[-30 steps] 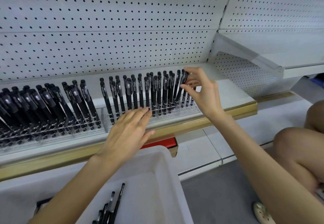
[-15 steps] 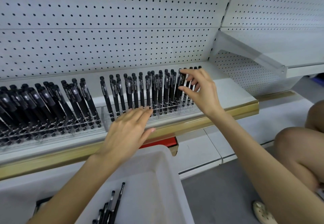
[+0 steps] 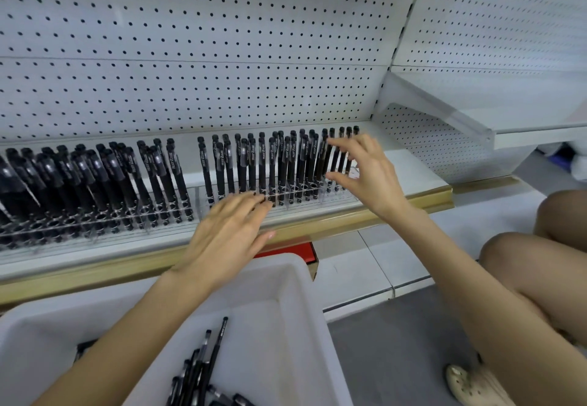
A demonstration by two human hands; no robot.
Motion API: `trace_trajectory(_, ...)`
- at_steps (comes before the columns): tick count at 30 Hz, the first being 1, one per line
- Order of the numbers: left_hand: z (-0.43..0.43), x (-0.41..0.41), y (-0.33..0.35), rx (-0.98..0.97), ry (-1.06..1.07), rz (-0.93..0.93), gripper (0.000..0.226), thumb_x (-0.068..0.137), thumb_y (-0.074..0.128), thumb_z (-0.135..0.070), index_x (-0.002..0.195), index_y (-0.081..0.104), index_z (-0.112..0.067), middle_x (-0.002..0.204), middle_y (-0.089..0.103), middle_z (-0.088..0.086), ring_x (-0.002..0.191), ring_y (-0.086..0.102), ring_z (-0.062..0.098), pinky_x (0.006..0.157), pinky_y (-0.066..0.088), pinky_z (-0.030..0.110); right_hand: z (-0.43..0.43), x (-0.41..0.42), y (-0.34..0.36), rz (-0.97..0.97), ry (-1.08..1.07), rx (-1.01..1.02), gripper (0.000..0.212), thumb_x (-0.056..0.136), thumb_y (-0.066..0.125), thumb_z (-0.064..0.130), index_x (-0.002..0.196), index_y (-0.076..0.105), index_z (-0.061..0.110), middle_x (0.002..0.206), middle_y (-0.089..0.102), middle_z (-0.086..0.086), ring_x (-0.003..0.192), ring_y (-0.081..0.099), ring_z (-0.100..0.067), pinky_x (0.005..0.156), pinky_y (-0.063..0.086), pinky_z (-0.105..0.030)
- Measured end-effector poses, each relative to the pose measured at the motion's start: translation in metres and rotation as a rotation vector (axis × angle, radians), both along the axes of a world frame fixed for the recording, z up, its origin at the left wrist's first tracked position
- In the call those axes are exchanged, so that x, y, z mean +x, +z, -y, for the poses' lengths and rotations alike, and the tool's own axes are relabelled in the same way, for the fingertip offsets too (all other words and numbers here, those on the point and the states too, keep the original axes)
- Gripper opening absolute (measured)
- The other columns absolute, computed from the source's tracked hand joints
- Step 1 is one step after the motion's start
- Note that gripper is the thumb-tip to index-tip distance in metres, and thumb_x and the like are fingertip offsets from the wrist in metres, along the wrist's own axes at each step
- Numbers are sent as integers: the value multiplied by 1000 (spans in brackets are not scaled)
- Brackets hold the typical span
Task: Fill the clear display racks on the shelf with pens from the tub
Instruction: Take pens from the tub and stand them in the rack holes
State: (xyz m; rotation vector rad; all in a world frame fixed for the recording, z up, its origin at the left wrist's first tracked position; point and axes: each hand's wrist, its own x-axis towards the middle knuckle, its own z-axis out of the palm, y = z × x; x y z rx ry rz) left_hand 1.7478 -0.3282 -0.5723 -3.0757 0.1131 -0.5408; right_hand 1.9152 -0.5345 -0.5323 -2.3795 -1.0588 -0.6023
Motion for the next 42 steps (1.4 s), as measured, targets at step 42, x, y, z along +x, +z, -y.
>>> trace_trajectory(42, -48, -263, -156, -546, 637, -616, 25, 70, 76, -52, 67, 57, -37, 73, 54, -16, 93, 50, 16, 78, 40, 28, -21, -264, -203, -1115, -5, -371, 35, 78, 76, 39, 96, 51, 21, 87, 54, 9, 85, 54, -12, 71, 39, -23)
